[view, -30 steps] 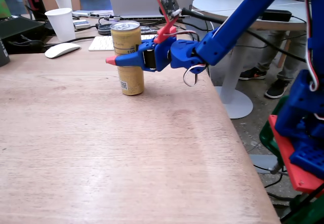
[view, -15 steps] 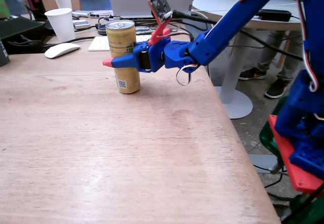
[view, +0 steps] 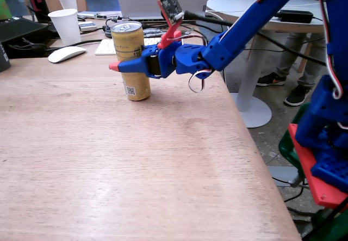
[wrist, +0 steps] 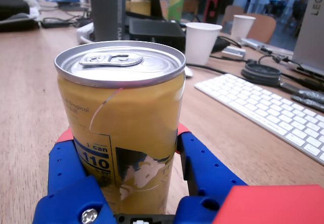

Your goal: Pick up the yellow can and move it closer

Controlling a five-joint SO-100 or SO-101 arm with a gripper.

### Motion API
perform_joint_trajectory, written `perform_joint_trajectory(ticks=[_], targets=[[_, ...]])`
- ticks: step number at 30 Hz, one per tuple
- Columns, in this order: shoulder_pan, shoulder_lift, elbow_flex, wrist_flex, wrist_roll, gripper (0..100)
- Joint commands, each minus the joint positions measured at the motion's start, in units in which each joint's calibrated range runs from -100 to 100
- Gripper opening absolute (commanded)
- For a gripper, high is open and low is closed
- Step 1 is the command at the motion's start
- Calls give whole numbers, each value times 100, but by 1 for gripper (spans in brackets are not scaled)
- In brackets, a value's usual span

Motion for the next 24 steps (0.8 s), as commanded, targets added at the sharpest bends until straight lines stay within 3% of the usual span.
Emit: perform_joint_trajectory(ticks=[1,10,19,24], targets=[[-71,-129,-147,30,-15,22],[-494,-2530,1439,38,-20,22],[-2102,-5215,3864,120,-29,22],[-2305,-6716,4129,2181,-34,22]])
